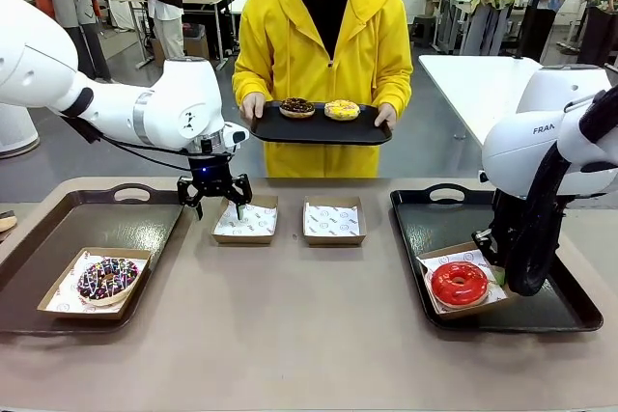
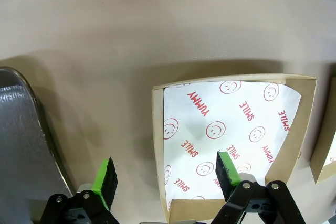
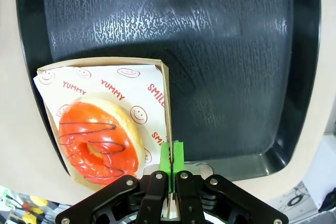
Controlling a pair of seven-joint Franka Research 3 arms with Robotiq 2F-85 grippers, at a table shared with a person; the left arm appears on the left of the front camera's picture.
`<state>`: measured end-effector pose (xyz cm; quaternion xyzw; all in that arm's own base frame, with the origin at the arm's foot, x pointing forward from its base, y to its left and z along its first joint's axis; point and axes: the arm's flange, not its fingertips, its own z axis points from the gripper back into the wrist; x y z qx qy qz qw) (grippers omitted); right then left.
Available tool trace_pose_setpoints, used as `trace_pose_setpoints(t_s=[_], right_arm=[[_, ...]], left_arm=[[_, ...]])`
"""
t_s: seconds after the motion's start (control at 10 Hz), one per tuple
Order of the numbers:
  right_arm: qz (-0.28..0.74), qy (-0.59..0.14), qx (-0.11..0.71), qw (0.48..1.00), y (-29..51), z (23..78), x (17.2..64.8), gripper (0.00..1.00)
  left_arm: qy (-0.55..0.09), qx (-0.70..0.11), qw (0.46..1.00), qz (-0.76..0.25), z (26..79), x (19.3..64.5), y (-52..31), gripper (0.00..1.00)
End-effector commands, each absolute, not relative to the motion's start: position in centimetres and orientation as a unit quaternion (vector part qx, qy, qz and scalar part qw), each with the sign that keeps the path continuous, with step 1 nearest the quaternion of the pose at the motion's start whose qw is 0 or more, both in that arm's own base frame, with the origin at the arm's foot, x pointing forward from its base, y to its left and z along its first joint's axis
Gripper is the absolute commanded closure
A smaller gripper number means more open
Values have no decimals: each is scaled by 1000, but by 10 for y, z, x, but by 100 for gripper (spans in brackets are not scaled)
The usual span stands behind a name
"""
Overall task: Individually package the donuts and arrange them on the tray.
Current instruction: Place the picked Paper togo box on the Handle tray while simultaneously picking up another Paper togo box from the table with the other hand.
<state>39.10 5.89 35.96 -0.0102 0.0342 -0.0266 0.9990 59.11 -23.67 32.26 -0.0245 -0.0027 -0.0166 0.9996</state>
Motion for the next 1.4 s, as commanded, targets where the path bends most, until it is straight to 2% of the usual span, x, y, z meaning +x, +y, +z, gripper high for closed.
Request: trace_pose_setpoints(t_s=[0.0, 0.1, 0.2, 0.3, 0.5, 0.6, 0.7, 1.2, 1.3], right_arm=[[-35, 43, -17, 998, 58, 361, 393, 69], [-33, 45, -18, 998, 58, 361, 393, 38], [-32, 46, -18, 998, 58, 360, 393, 9], [-33, 47, -18, 998, 58, 360, 393, 0], [-36, 48, -15, 998, 58, 361, 393, 0], [-36, 48, -14, 998, 58, 361, 393, 4], [-36, 48, -13, 998, 57, 361, 393, 0], [-38, 50, -7, 998, 53, 363, 393, 0], [-38, 50, -5, 998, 52, 363, 393, 0]], left_arm=[[-22, -8, 1000, -3, 326, 593, -240, 2], [-19, -8, 1000, -7, 326, 593, -239, 2], [-18, -7, 1000, -7, 326, 593, -239, 59], [-13, -8, 1000, -6, 325, 593, -239, 55], [-12, -4, 1000, -4, 325, 593, -240, 0], [-12, -3, 1000, -5, 325, 593, -240, 0], [-12, -3, 1000, -4, 326, 593, -240, 0], [-6, -4, 1000, -3, 326, 596, -241, 0], [-6, -6, 1000, -9, 326, 597, -241, 48]])
